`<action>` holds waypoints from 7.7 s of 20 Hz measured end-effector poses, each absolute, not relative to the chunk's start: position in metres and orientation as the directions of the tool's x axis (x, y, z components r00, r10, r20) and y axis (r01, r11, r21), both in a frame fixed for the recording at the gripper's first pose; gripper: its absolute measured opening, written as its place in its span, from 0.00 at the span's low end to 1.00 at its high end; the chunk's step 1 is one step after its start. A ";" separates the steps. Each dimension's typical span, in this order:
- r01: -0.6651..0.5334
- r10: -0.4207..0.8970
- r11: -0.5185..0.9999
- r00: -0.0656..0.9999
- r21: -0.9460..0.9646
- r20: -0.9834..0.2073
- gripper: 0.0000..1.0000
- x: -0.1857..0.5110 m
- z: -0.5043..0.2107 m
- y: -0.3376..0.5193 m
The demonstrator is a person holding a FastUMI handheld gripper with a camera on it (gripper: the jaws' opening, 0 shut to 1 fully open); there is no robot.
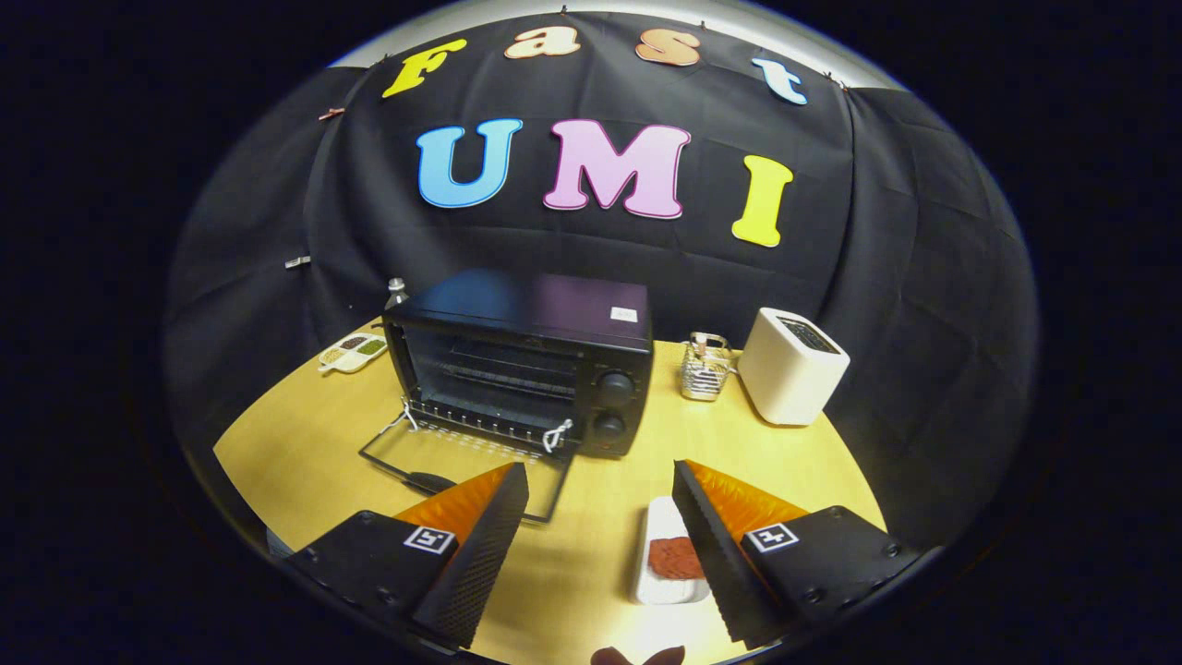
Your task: Open the toaster oven, put the food inside, and close the toaster oven door.
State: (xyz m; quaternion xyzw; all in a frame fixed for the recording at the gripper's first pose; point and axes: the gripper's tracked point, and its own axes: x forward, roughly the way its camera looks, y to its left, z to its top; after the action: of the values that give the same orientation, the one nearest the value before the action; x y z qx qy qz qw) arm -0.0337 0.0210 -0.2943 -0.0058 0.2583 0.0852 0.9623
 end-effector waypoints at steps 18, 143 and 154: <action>-0.224 0.550 0.834 0.405 0.504 -0.731 0.95 -0.040 -0.420 -0.079; -0.011 0.147 0.986 0.548 0.168 -0.824 0.99 -0.043 -0.431 0.224; -0.056 0.184 0.978 0.689 0.201 -0.701 0.99 -0.005 -0.373 0.219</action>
State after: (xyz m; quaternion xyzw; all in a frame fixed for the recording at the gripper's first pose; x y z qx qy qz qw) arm -0.0045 0.2187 -0.3726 0.0818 0.3890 0.0656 0.9152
